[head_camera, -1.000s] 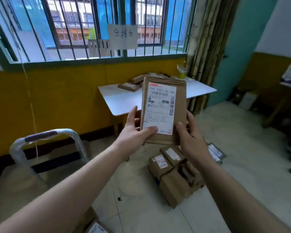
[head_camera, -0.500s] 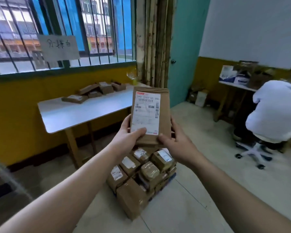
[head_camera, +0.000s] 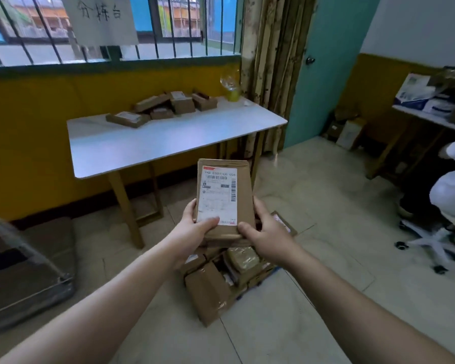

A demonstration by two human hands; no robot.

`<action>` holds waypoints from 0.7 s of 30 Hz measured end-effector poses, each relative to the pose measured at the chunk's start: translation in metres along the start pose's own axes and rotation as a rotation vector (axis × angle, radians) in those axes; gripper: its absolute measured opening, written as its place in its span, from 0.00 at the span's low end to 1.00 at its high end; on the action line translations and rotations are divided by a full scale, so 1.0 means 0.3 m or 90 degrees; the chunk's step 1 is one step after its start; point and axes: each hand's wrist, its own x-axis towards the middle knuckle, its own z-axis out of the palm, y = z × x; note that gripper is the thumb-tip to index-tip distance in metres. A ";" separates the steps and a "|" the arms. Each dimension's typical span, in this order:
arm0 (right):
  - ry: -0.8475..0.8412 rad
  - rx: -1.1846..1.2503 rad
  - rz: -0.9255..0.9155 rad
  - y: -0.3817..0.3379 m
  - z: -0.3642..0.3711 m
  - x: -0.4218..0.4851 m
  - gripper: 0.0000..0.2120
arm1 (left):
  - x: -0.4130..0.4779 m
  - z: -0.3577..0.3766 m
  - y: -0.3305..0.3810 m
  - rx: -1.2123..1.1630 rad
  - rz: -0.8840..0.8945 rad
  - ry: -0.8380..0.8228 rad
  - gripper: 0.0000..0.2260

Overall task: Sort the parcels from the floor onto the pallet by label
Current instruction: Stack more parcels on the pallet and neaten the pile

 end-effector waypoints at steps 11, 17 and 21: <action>-0.160 -0.175 0.089 0.198 0.079 0.376 0.37 | 0.355 -0.017 -0.237 -0.052 -0.146 0.049 0.31; -0.304 -0.284 0.095 0.456 0.199 0.547 0.39 | 0.503 0.057 -0.496 -0.085 -0.273 0.162 0.23; -0.402 -0.358 0.074 0.719 0.279 0.682 0.38 | 0.625 0.148 -0.707 -0.103 -0.357 0.237 0.19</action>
